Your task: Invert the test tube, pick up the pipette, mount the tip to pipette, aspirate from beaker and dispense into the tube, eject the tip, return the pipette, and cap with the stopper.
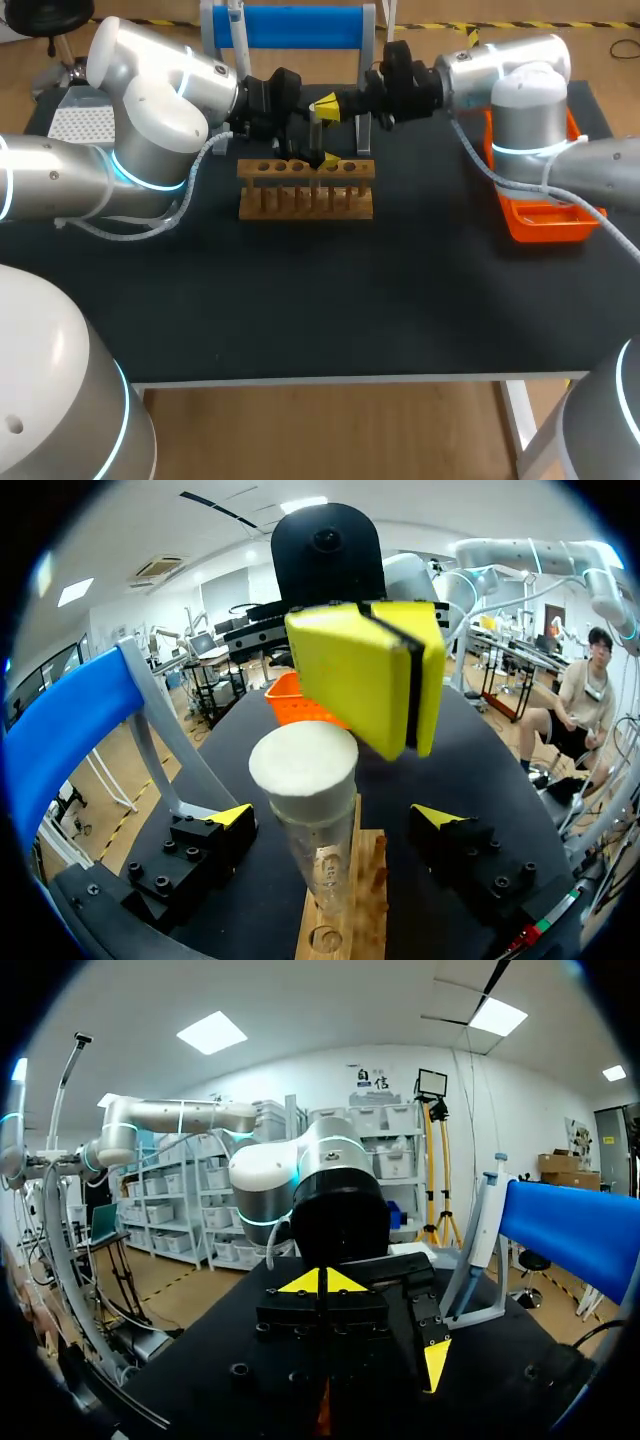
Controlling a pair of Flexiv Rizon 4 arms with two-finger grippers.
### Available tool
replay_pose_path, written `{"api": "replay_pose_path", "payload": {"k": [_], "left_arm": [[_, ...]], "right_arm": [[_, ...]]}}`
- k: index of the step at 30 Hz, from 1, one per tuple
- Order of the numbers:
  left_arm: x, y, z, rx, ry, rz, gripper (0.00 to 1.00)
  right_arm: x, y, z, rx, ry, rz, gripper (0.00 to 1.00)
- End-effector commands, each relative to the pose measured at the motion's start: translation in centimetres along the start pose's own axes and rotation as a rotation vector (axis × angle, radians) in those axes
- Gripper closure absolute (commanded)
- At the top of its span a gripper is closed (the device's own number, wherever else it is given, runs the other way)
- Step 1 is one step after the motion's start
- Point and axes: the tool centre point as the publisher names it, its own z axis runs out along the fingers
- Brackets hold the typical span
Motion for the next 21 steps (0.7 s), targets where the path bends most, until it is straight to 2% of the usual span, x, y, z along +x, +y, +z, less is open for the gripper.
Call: {"api": "replay_pose_path", "payload": {"k": [1, 9, 21], "left_arm": [[-0.1, 0.1, 0.0, 0.003, 0.003, 0.001, 0.00], [-0.1, 0.1, 0.0, 0.003, 0.003, 0.001, 0.00], [-0.1, 0.1, 0.0, 0.003, 0.003, 0.001, 0.00]], "right_arm": [[-0.6, -0.9, 0.2, -0.013, 0.006, 0.008, 1.00], [-0.6, -1.3, 0.2, -0.026, 0.013, 0.015, 1.00], [-0.4, 0.0, -0.3, -0.038, 0.011, -0.011, 1.00]]}}
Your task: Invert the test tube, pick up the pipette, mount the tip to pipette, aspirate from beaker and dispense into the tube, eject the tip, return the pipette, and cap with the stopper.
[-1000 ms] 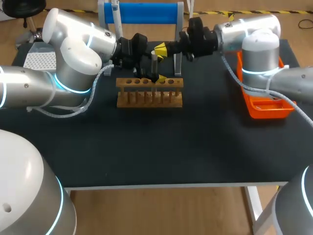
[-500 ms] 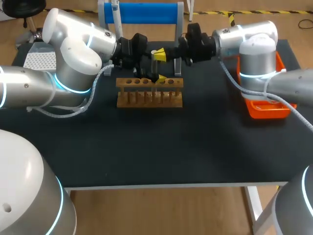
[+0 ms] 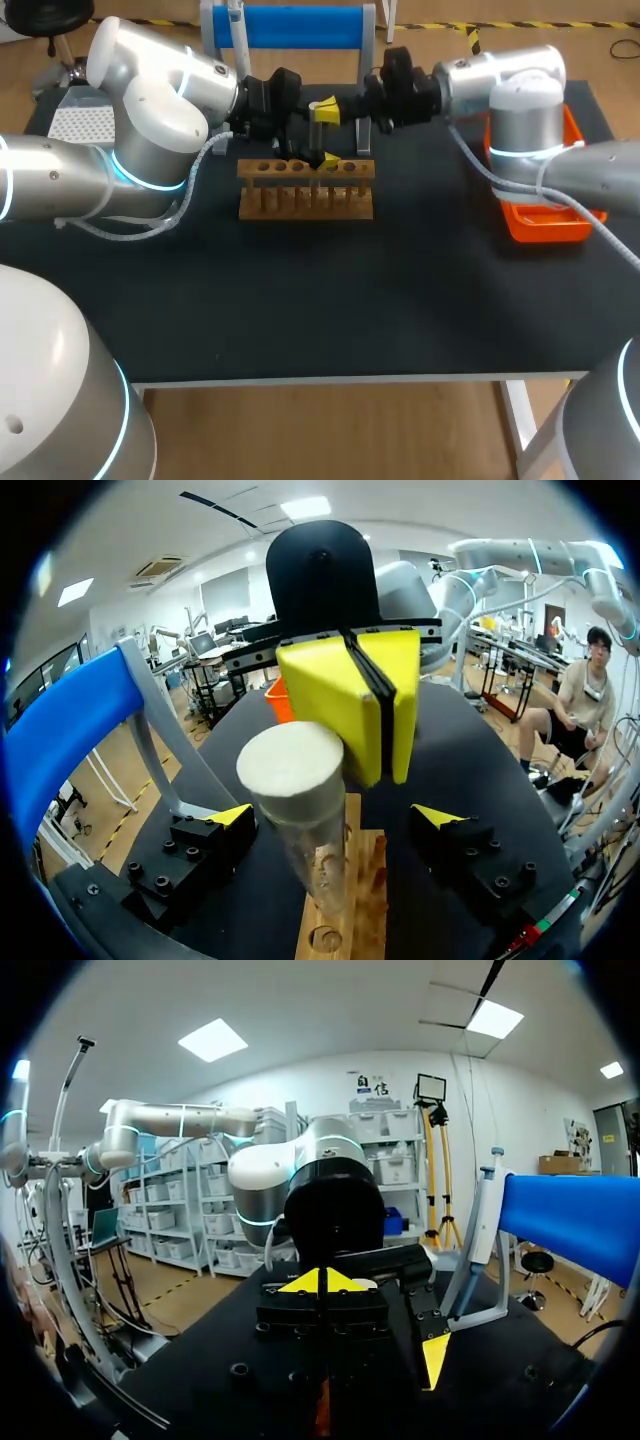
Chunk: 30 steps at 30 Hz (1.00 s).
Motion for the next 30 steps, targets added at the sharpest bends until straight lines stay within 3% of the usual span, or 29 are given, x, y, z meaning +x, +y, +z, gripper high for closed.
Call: {"api": "replay_pose_path", "payload": {"k": [1, 18, 30], "left_arm": [[-0.1, 0.1, 0.0, 0.003, 0.003, 0.001, 0.00], [-0.1, 0.1, 0.0, 0.003, 0.003, 0.001, 0.00], [-0.1, 0.1, 0.0, 0.003, 0.003, 0.001, 0.00]], "right_arm": [[0.0, 0.5, -0.3, -0.002, -0.001, -0.010, 1.00], [-1.7, 1.8, 0.0, 0.001, -0.004, -0.043, 1.00], [-1.9, -0.3, 0.5, 0.032, -0.003, -0.014, 1.00]]}}
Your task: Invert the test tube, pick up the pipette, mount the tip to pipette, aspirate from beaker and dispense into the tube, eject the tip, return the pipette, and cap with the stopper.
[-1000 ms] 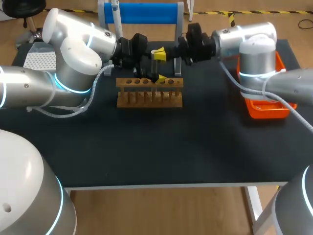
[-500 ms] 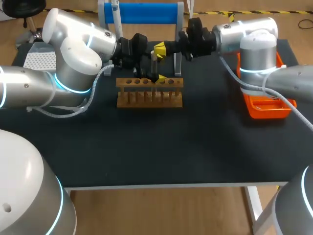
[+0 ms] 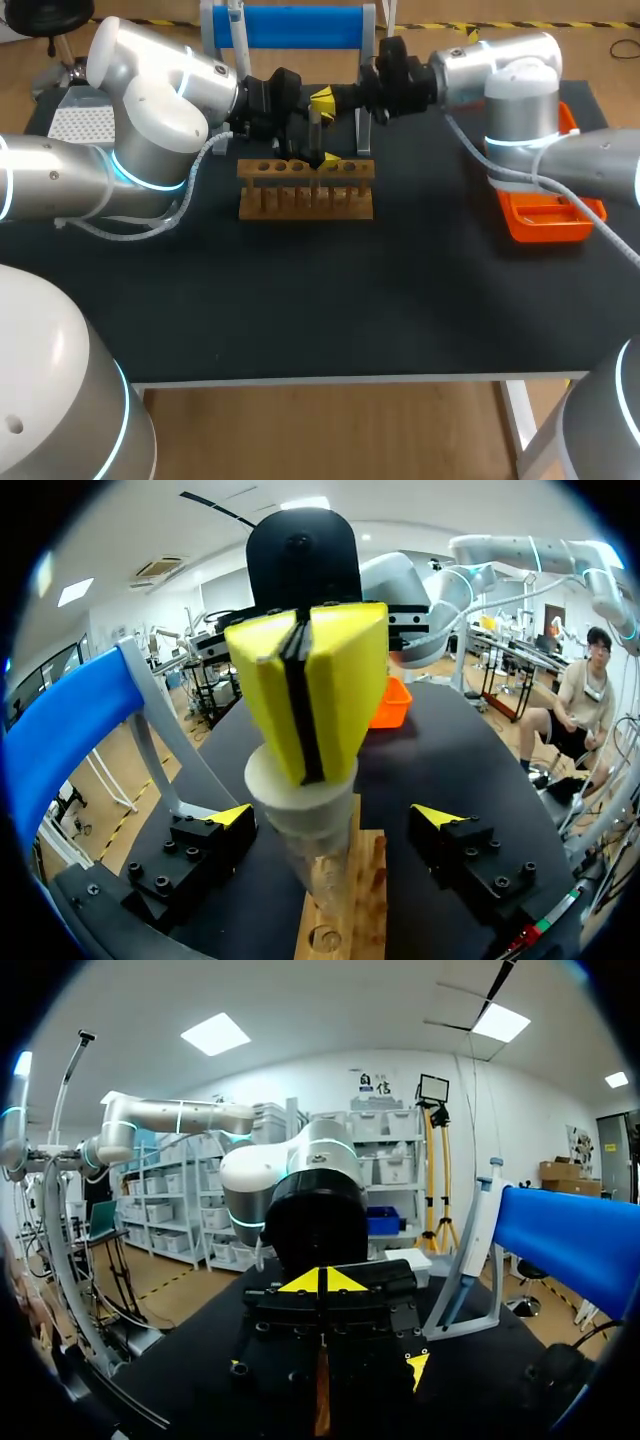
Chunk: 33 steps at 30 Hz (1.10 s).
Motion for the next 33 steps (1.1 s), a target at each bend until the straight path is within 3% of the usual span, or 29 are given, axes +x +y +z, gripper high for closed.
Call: {"api": "replay_pose_path", "payload": {"k": [1, 11, 22, 23, 24, 25, 26, 33], "left_arm": [[-0.1, 0.1, 0.0, 0.003, 0.003, 0.001, 0.00], [-0.1, 0.1, 0.0, 0.003, 0.003, 0.001, 0.00], [-0.1, 0.1, 0.0, 0.003, 0.003, 0.001, 0.00], [-0.1, 0.1, 0.0, 0.003, 0.003, 0.001, 0.00], [-0.1, 0.1, 0.0, 0.003, 0.003, 0.001, 0.00], [-0.1, 0.1, 0.0, 0.003, 0.003, 0.001, 0.00], [-0.1, 0.1, 0.0, 0.003, 0.003, 0.001, 0.00], [-0.1, 0.1, 0.0, 0.003, 0.003, 0.001, 0.00]], "right_arm": [[-0.5, -1.3, 0.0, 0.014, -0.002, 0.013, 1.00], [-0.4, -3.1, 0.1, 0.037, -0.013, 0.044, 1.00], [0.2, 2.2, -1.6, -0.049, -0.024, -0.061, 1.00], [0.3, 2.7, -1.9, -0.045, -0.030, -0.071, 0.93], [0.5, 3.1, -2.4, -0.043, -0.037, -0.078, 0.62], [0.7, 3.5, -2.8, -0.034, -0.046, -0.088, 0.24], [1.0, 3.7, -3.4, -0.020, -0.057, -0.098, 0.00], [2.4, 3.0, -8.4, 0.118, -0.150, -0.116, 0.00]]}}
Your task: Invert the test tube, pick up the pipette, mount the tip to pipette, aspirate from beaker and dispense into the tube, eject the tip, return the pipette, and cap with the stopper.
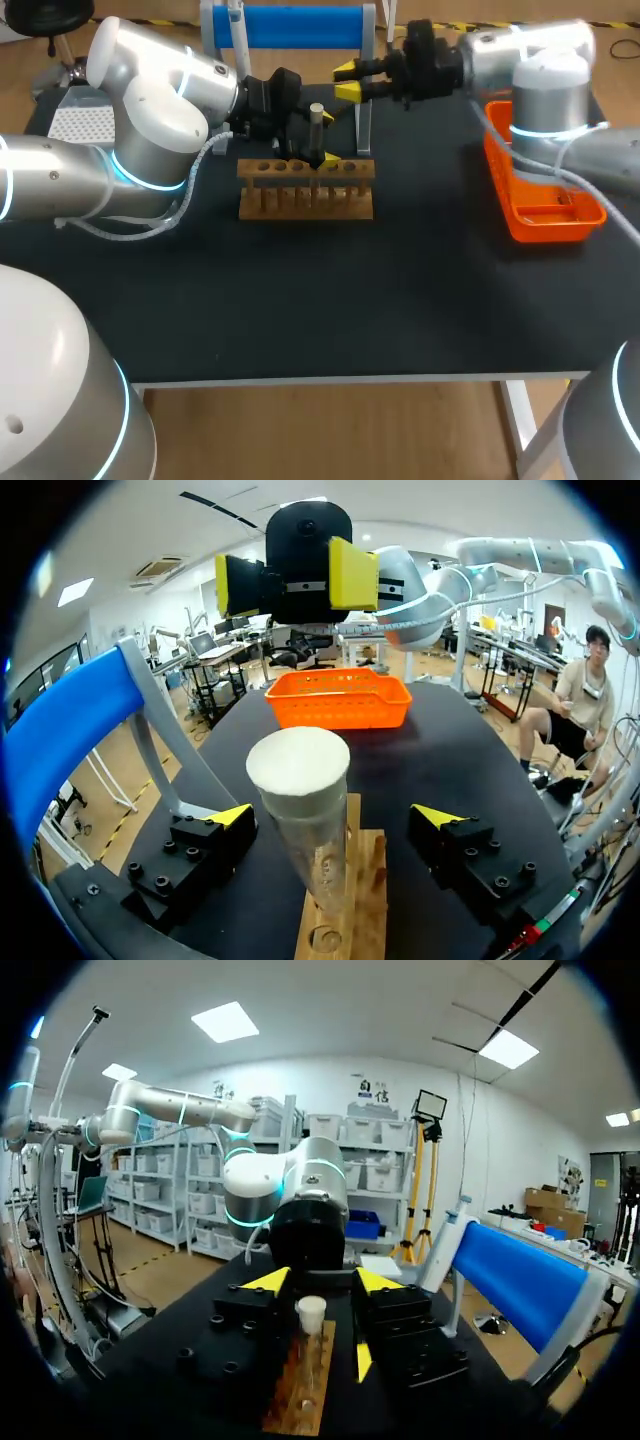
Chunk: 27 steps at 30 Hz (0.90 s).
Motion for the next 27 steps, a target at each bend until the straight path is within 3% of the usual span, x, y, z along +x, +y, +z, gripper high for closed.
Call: {"api": "replay_pose_path", "payload": {"k": [1, 10, 20, 27], "left_arm": [[-0.1, 0.1, 0.0, 0.003, 0.003, 0.001, 0.00], [-0.1, 0.1, 0.0, 0.003, 0.003, 0.001, 0.00], [-0.1, 0.1, 0.0, 0.003, 0.003, 0.001, 0.00], [-0.6, 1.3, -1.6, -0.058, -0.062, -0.036, 0.00]], "right_arm": [[2.7, 0.3, -4.2, 0.112, -0.077, 0.011, 0.00], [6.0, -5.4, -9.7, 0.337, -0.192, 0.064, 0.00], [6.0, -5.4, -9.7, 0.337, -0.192, 0.064, 0.00], [6.0, -5.4, -9.7, 0.337, -0.192, 0.064, 0.00]]}}
